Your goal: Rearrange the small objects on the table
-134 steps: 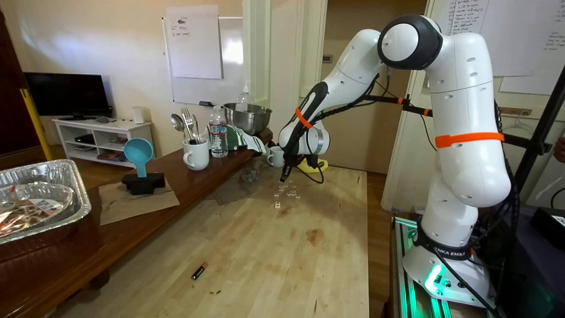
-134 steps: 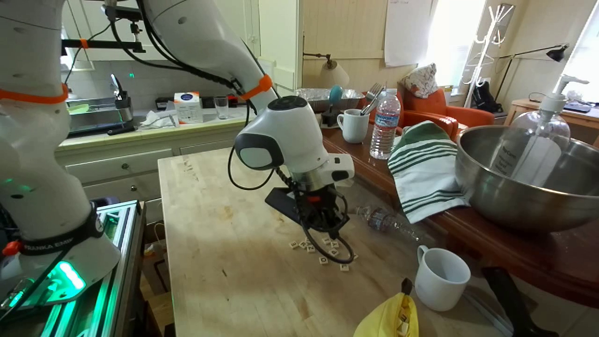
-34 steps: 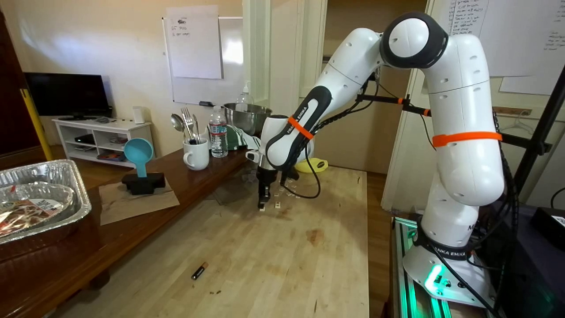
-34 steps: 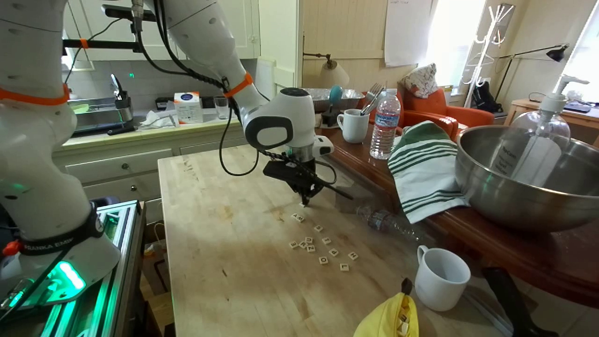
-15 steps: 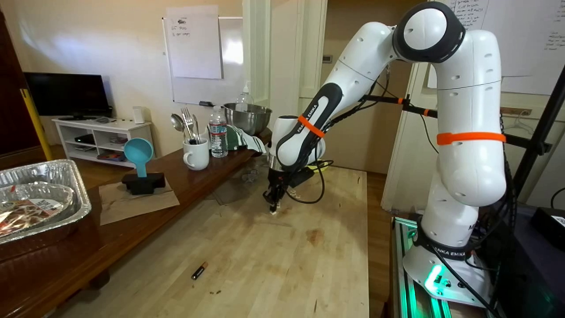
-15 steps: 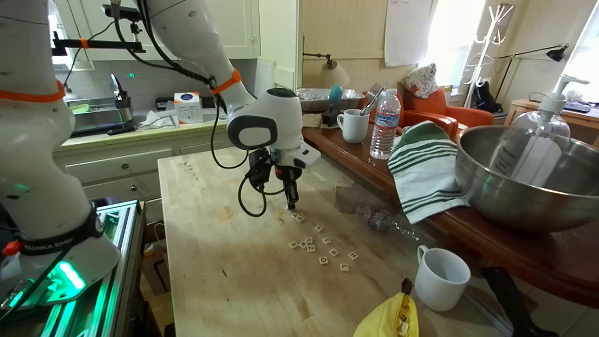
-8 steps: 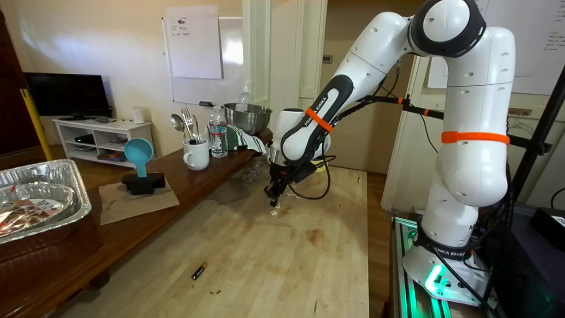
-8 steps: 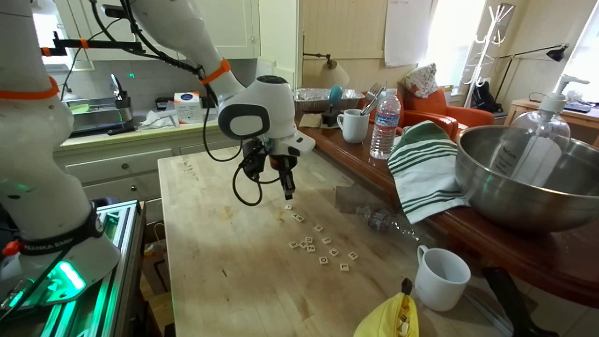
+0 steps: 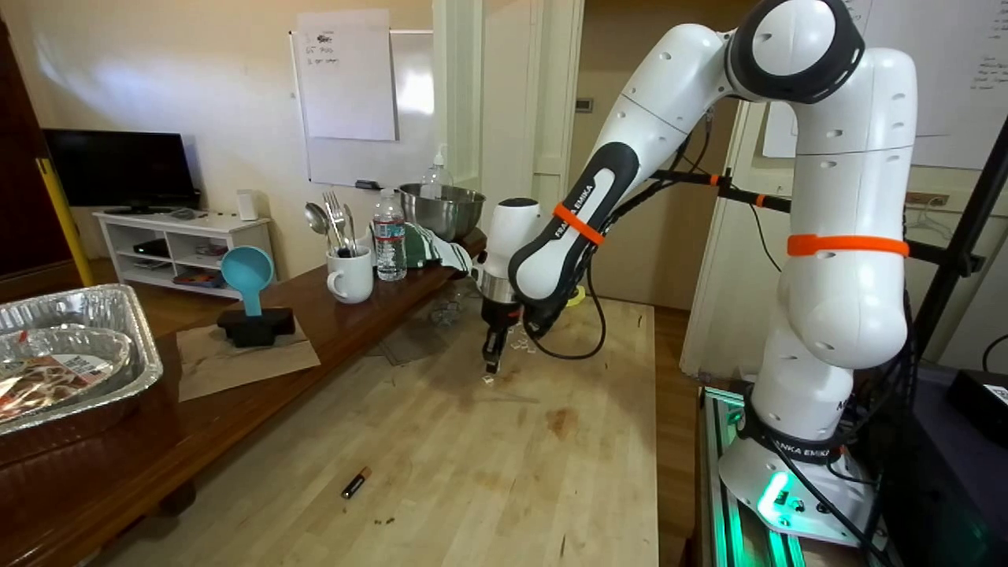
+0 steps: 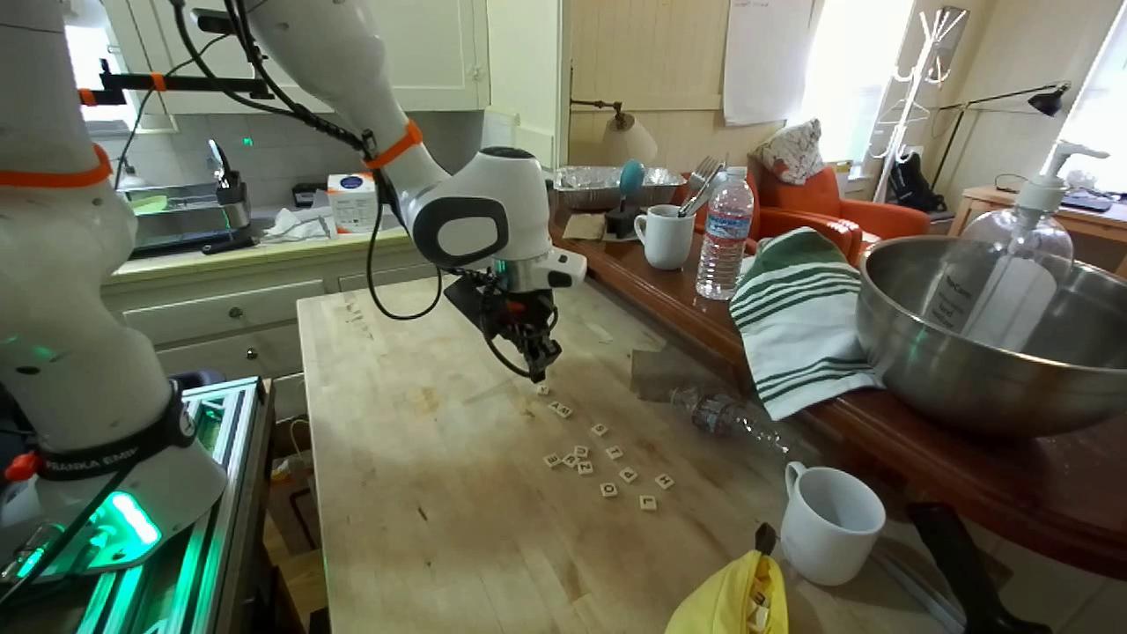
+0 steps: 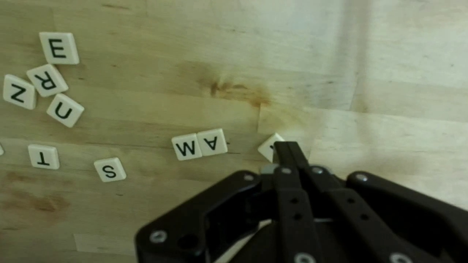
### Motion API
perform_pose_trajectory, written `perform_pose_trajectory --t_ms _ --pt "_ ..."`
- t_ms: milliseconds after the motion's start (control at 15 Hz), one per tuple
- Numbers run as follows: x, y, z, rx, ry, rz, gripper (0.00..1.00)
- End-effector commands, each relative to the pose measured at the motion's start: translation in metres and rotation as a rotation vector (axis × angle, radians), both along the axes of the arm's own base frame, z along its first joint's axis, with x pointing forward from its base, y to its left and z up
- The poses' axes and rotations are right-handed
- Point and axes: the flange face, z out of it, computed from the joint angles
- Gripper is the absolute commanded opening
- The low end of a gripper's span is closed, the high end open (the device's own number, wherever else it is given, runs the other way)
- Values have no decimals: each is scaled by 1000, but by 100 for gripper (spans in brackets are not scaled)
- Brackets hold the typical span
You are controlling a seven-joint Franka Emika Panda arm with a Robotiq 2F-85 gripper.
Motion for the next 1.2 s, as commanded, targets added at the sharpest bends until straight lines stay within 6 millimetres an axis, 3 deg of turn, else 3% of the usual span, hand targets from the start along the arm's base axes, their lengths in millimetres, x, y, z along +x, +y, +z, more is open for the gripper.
perform_pose_trajectory --t_ms 0,733,1133 --pt "4 -2 -8 -35 -10 116 0" --pt "12 2 -28 -22 -26 269 0" --pt "9 -9 -28 -22 -12 227 0"
